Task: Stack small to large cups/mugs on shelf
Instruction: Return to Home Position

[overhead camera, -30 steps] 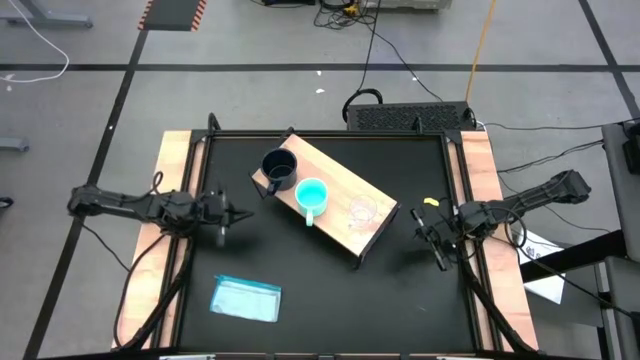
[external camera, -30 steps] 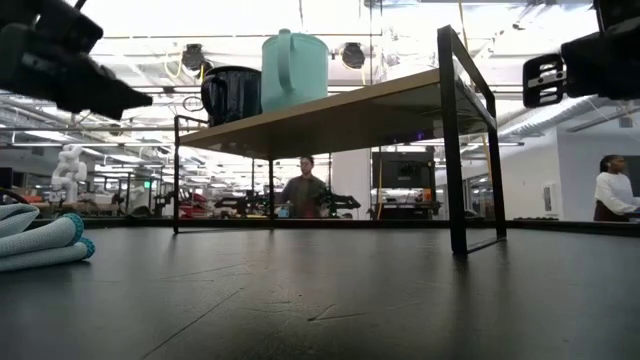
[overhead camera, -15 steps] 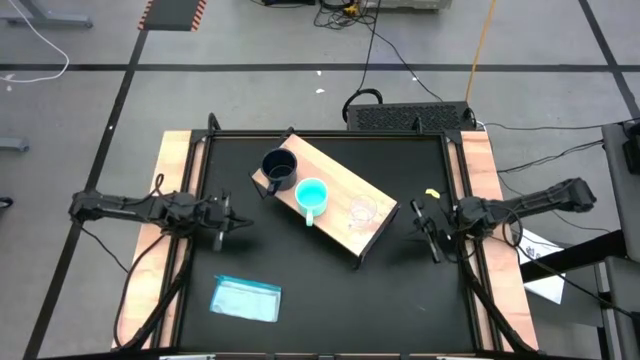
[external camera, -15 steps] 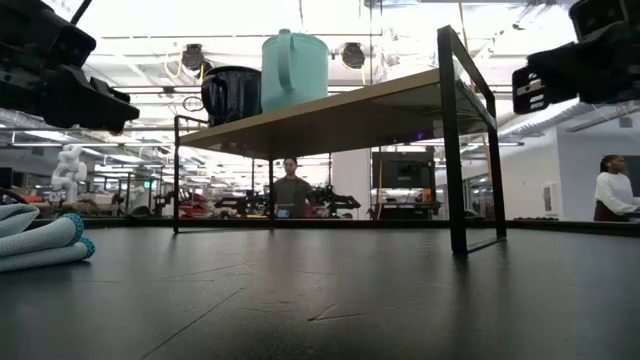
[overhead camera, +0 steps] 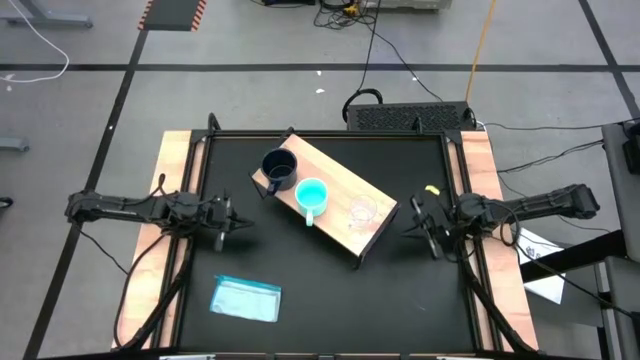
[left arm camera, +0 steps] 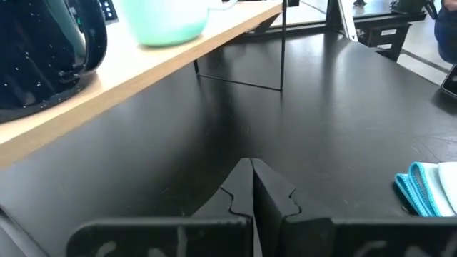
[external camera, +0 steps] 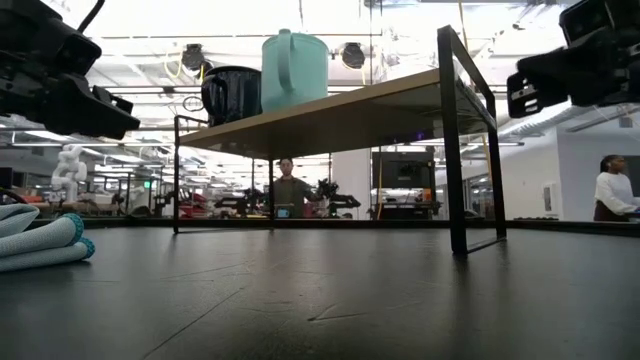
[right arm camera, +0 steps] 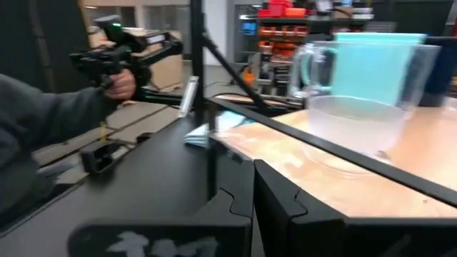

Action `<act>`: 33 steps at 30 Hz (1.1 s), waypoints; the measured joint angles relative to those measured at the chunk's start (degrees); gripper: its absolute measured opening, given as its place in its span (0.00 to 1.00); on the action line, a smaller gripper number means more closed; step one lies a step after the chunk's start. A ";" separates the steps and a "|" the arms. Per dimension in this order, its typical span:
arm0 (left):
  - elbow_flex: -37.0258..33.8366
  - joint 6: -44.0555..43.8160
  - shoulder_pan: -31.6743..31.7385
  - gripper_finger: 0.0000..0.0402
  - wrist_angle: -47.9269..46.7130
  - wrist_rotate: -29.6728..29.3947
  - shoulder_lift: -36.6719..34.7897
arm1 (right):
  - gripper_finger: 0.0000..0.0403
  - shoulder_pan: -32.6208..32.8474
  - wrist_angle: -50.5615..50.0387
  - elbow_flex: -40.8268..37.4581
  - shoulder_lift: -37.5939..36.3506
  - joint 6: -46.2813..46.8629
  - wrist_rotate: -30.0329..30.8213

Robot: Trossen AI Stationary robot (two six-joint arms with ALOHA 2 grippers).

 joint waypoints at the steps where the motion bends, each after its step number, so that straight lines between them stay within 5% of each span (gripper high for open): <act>1: 0.00 -0.02 0.00 0.00 0.02 -0.01 0.00 | 0.00 0.00 0.00 0.01 0.00 -0.01 -1.05; 33: -0.09 -2.97 0.00 0.01 0.71 -1.57 -0.02 | 0.00 0.04 -1.29 0.01 -0.04 2.74 -2.38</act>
